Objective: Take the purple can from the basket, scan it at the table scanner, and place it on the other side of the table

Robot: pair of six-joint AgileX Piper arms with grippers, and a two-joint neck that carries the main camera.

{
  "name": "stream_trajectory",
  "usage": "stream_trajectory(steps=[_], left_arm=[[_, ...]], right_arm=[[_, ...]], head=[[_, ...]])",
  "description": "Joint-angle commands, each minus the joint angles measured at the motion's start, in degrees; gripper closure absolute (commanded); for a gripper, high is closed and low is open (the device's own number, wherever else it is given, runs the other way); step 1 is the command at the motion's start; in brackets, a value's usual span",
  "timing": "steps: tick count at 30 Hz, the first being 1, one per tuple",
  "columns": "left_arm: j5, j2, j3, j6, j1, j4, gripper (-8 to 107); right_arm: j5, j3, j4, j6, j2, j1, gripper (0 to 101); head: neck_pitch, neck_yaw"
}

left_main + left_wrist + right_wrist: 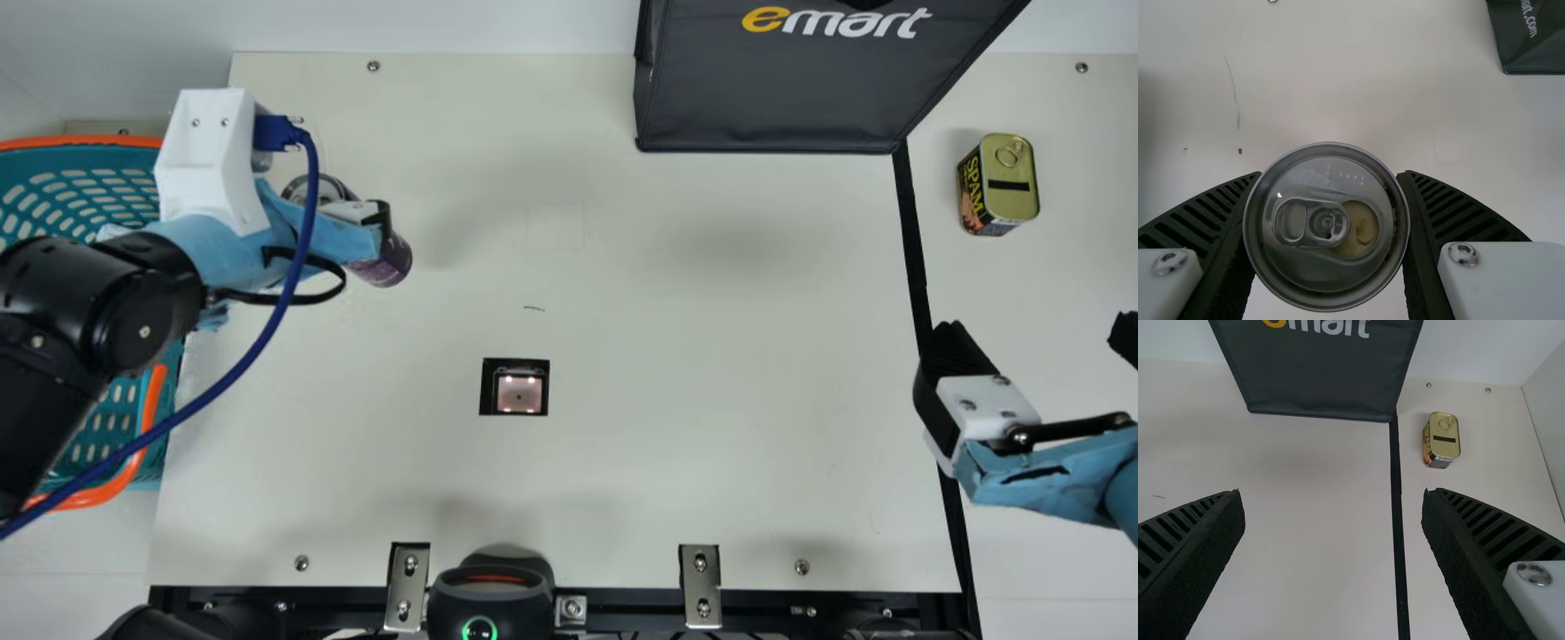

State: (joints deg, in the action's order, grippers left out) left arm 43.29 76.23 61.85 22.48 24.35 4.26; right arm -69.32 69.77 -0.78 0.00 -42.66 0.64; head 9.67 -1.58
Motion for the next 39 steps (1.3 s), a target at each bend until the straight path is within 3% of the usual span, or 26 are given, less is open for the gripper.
stream_trajectory(steps=[1, 23, 39], left_arm=[[0.28, -0.40, -0.21, 2.60, 1.99, 1.18, 107], [6.81, -1.19, -2.49, 32.22, 26.22, 16.35, 107], [13.46, 2.90, -0.63, 45.81, 40.26, 20.51, 107]], right_arm=[[0.00, 0.00, 0.00, 0.00, 0.00, 0.00, 6], [0.00, 0.00, 0.00, 0.00, 0.00, 0.00, 6], [0.00, 0.00, 0.00, 0.00, 0.00, 0.00, 6]], head=[[-1.75, 0.00], [-1.75, 0.00], [-1.75, 0.00]])
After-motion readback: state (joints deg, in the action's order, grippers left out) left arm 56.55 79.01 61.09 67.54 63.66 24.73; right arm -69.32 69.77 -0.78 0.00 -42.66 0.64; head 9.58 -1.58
